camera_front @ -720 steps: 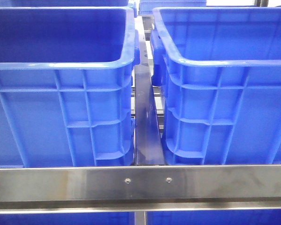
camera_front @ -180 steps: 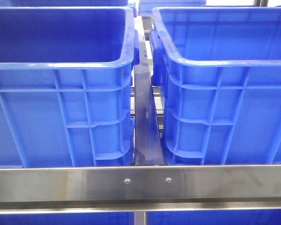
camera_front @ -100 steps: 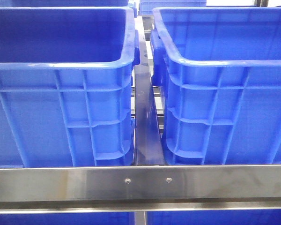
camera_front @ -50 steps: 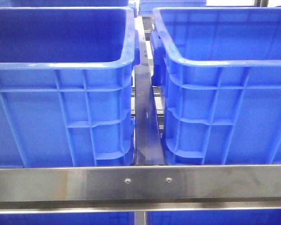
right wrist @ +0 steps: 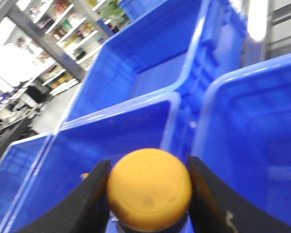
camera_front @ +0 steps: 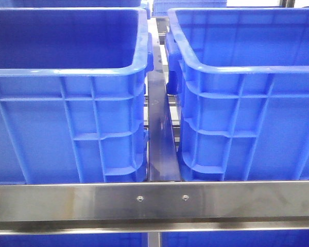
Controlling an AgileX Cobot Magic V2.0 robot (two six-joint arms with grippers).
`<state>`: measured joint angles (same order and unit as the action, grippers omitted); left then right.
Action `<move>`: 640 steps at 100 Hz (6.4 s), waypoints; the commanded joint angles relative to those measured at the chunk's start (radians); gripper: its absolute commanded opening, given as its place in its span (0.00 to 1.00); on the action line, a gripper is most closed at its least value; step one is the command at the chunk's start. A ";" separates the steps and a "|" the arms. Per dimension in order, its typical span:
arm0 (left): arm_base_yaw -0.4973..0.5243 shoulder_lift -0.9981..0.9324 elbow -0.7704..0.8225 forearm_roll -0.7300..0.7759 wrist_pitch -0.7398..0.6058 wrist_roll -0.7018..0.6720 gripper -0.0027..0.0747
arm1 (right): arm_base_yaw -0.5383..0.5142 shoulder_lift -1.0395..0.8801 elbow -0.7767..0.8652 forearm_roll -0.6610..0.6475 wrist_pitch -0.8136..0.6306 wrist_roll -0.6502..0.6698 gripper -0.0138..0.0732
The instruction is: Pick red and yellow buttons and place in box
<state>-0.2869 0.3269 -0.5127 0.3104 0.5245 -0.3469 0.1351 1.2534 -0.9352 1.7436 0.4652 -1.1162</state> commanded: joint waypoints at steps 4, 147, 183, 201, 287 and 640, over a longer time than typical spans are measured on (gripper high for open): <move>-0.008 0.009 -0.022 0.018 -0.092 0.003 0.68 | -0.048 -0.023 -0.033 0.013 0.001 -0.016 0.15; -0.008 0.009 -0.022 0.045 -0.101 0.003 0.01 | -0.328 0.547 -0.269 0.103 -0.056 -0.002 0.15; -0.008 0.009 -0.022 0.045 -0.101 0.003 0.01 | -0.328 0.633 -0.333 0.103 -0.007 0.055 0.16; -0.008 0.009 -0.022 0.045 -0.101 0.003 0.01 | -0.328 0.655 -0.333 0.103 -0.008 0.055 0.22; -0.008 0.009 -0.022 0.045 -0.101 0.003 0.01 | -0.361 0.651 -0.333 0.103 0.035 0.056 0.88; -0.008 0.011 -0.022 0.045 -0.099 0.003 0.01 | -0.072 -0.860 0.545 -0.324 -0.428 -0.172 0.88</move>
<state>-0.2869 0.3269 -0.5078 0.3420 0.5032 -0.3402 0.0636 0.3881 -0.3667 1.4102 0.0399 -1.2779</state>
